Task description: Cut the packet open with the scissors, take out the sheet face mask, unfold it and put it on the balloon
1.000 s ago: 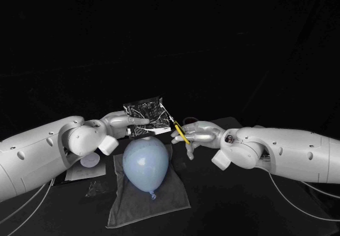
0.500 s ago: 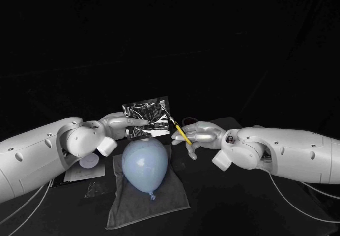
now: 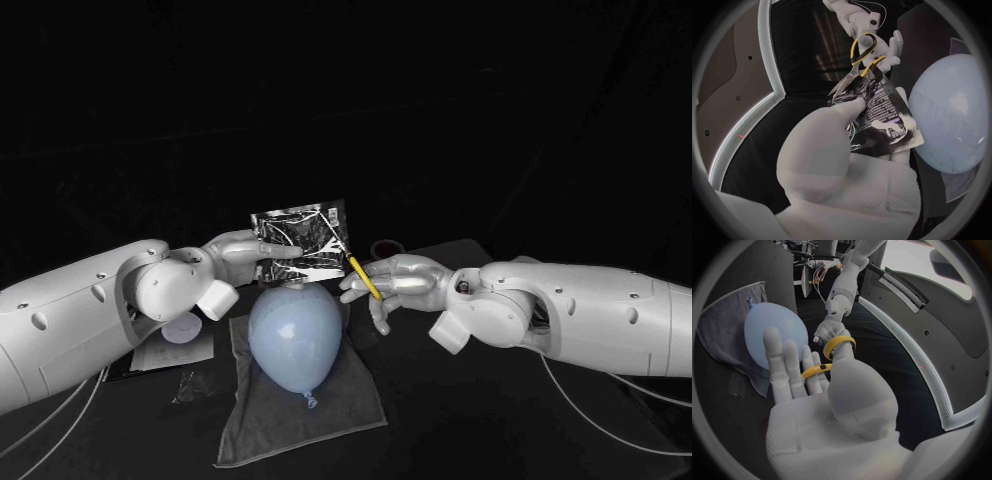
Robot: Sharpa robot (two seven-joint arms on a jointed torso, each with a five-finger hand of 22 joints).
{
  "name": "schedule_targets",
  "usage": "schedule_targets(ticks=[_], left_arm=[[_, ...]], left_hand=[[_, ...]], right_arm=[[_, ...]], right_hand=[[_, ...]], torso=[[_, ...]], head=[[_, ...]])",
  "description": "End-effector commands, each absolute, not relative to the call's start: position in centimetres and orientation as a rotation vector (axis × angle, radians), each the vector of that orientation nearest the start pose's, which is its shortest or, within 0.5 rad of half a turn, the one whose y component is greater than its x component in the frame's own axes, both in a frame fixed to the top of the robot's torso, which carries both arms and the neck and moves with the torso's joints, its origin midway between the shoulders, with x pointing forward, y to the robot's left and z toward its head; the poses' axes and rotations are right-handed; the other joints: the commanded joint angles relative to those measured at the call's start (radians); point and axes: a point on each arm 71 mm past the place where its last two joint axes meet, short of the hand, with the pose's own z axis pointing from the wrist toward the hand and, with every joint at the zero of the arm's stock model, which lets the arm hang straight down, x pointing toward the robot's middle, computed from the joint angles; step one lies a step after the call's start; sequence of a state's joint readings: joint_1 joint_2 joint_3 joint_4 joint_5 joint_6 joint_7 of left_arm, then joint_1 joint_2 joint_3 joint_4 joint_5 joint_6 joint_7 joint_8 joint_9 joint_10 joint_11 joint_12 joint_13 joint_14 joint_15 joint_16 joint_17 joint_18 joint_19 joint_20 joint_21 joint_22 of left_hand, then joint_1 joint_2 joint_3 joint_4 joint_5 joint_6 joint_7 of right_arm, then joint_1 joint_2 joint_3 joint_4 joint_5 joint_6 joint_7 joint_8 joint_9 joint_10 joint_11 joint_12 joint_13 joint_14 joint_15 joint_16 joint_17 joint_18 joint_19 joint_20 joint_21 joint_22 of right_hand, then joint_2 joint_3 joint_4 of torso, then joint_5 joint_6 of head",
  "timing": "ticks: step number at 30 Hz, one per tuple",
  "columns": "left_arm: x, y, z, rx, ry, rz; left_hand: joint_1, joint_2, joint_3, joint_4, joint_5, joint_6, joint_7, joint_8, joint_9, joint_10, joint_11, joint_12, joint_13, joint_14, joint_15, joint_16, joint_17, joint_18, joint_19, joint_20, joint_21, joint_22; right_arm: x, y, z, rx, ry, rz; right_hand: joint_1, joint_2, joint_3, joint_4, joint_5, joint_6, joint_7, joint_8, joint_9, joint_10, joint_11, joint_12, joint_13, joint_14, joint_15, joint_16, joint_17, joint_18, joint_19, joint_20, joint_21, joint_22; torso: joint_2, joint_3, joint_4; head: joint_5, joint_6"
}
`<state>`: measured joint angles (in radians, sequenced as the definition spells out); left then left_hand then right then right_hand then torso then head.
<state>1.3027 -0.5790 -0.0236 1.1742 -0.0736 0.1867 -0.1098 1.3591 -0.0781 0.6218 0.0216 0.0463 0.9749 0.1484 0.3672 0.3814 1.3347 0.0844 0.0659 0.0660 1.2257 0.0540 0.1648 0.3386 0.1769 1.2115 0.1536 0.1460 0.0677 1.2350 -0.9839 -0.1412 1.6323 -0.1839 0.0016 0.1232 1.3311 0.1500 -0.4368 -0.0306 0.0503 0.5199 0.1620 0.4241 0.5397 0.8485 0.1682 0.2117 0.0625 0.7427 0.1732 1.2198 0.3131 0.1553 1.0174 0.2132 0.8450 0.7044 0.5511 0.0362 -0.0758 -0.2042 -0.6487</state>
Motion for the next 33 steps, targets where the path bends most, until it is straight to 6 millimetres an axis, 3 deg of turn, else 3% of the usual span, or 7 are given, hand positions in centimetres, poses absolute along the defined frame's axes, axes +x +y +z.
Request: schedule_targets(ticks=[1, 14, 21, 24, 33], left_arm=[[54.4, 14.5, -16.7, -0.946, 2.102, -1.576], [54.4, 14.5, -16.7, -0.938, 2.104, -1.573], [54.4, 14.5, -16.7, -0.940, 2.098, -1.576], [54.4, 14.6, -16.7, -0.942, 2.094, -1.576], [54.4, 14.7, -16.7, -0.943, 2.092, -1.578]], left_hand=[[0.002, 0.005, 0.003, -0.002, 0.003, 0.008, 0.000, 0.007, 0.103, 0.009, 0.000, 0.002, 0.001, 0.007, -0.002, -0.003, 0.002, 0.009, 0.007, 0.002, -0.002, -0.001], [0.003, 0.005, 0.003, -0.003, 0.003, 0.008, 0.000, 0.007, 0.104, 0.010, 0.000, 0.001, 0.000, 0.007, -0.003, -0.003, 0.002, 0.009, 0.008, 0.001, -0.002, 0.000], [0.003, 0.005, 0.003, -0.003, 0.003, 0.008, 0.000, 0.007, 0.104, 0.010, 0.000, 0.001, 0.000, 0.007, -0.003, -0.003, 0.002, 0.009, 0.008, 0.001, -0.002, 0.000], [0.003, 0.005, 0.003, -0.003, 0.003, 0.008, 0.000, 0.007, 0.104, 0.010, 0.000, 0.001, 0.000, 0.007, -0.003, -0.003, 0.002, 0.009, 0.008, 0.001, -0.002, 0.000], [0.003, 0.005, 0.003, -0.003, 0.003, 0.008, 0.000, 0.007, 0.104, 0.010, 0.000, 0.001, 0.000, 0.007, -0.003, -0.003, 0.002, 0.009, 0.008, 0.001, -0.002, 0.000]], right_arm=[[44.5, -22.5, -20.4, 0.968, 1.954, 1.560], [44.6, -22.7, -20.5, 0.989, 1.947, 1.560], [44.0, -23.5, -20.6, 1.009, 1.949, 1.543], [43.4, -23.9, -21.1, 1.027, 1.955, 1.535], [41.6, -24.2, -22.9, 1.078, 1.992, 1.525]], right_hand=[[-0.005, 0.001, -0.024, -0.007, -0.003, -0.005, 0.045, 0.005, 0.001, 0.008, 0.014, -0.003, 0.001, -0.060, -0.055, -0.006, -0.001, 0.029, -0.007, 0.001, -0.006, -0.001], [-0.017, -0.006, -0.024, -0.005, -0.003, -0.032, 0.049, 0.027, 0.010, -0.015, 0.023, -0.018, 0.001, -0.089, -0.046, -0.008, 0.005, 0.029, -0.018, 0.010, -0.004, -0.006], [-0.038, -0.047, 0.003, 0.022, -0.003, -0.102, 0.055, 0.055, 0.020, -0.044, 0.035, -0.027, 0.002, -0.133, -0.033, -0.008, 0.014, 0.029, -0.040, 0.023, -0.005, -0.016], [-0.040, -0.063, 0.028, 0.038, -0.002, -0.144, 0.042, 0.055, 0.016, -0.046, 0.037, -0.026, 0.003, -0.144, -0.031, -0.004, 0.018, 0.030, -0.045, 0.026, -0.003, -0.019], [-0.041, -0.070, 0.041, 0.050, -0.002, -0.150, 0.043, 0.064, 0.013, -0.037, 0.035, -0.019, 0.004, -0.147, -0.032, 0.000, 0.022, 0.030, -0.045, 0.026, 0.000, -0.021]], torso=[[0.000, -0.0005, -0.0003], [0.000, -0.0012, -0.0021], [0.000, -0.0018, -0.0013], [-0.001, -0.0019, -0.0017], [-0.001, -0.0003, -0.0030]], head=[[-0.001, 0.002], [-0.004, 0.006], [-0.008, 0.005], [-0.007, 0.004], [-0.004, 0.002]])
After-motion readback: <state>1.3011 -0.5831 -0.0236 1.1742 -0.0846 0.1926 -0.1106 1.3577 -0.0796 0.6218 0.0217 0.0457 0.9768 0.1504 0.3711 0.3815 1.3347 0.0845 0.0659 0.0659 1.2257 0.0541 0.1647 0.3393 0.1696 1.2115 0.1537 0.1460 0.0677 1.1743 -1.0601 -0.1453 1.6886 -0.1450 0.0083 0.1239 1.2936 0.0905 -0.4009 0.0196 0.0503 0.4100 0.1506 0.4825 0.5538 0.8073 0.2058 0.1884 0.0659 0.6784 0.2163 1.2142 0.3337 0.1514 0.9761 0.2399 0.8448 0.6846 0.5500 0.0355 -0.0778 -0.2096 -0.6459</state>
